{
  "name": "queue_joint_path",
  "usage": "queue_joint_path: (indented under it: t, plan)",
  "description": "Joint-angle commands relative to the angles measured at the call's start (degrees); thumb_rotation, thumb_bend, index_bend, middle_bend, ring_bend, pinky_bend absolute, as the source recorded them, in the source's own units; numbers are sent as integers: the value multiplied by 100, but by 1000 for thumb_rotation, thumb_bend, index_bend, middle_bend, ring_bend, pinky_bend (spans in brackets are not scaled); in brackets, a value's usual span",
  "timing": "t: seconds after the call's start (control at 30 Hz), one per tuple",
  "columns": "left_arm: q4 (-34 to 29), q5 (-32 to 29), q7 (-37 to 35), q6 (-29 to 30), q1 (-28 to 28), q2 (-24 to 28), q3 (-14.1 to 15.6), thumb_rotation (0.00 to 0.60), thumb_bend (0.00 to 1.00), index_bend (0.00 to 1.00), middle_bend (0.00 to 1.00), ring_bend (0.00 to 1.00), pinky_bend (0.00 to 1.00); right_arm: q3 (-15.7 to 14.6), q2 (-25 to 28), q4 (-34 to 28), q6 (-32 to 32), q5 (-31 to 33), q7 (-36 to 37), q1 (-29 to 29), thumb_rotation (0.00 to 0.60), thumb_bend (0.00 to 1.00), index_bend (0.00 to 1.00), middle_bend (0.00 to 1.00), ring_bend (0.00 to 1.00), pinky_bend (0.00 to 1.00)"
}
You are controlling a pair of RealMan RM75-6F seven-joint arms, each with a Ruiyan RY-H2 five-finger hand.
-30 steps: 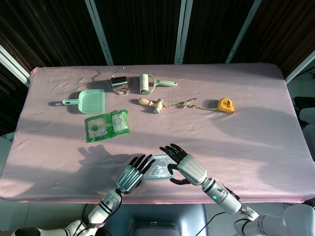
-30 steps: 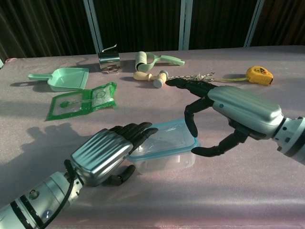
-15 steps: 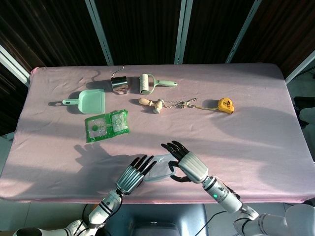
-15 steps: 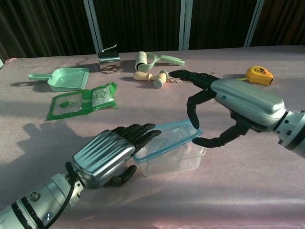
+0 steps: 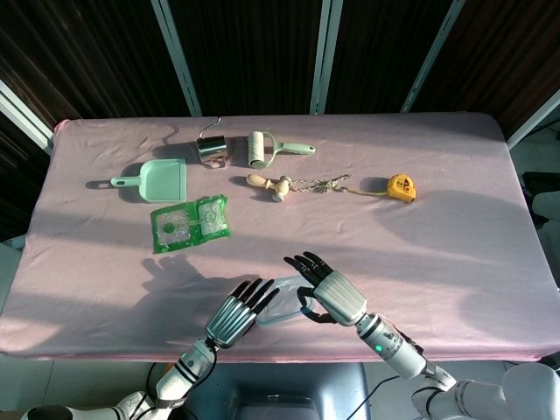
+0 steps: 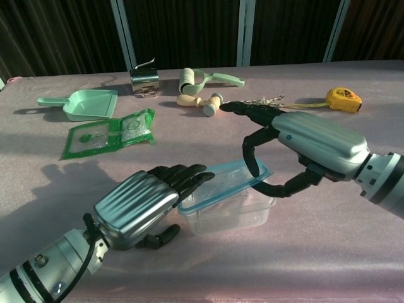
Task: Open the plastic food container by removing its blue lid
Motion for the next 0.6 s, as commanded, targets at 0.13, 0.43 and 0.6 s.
queue_joint_path:
  t: [0.13, 0.43, 0.6]
  plan:
    - [17, 55, -97, 89, -11, 2, -18, 600, 330, 0, 422, 307, 155, 0, -20, 14, -36, 13, -33, 10, 600, 573, 753, 91, 0, 0]
    - [-20, 149, -291, 207, -34, 36, -23, 600, 330, 0, 34, 5, 87, 25, -27, 60, 57, -8, -5, 4, 600, 585, 788, 107, 0, 0]
    - [-56, 225, -436, 344, -55, 71, -50, 600, 332, 0, 0, 0, 41, 51, -24, 72, 167, -48, 30, 3, 600, 596, 801, 115, 0, 0]
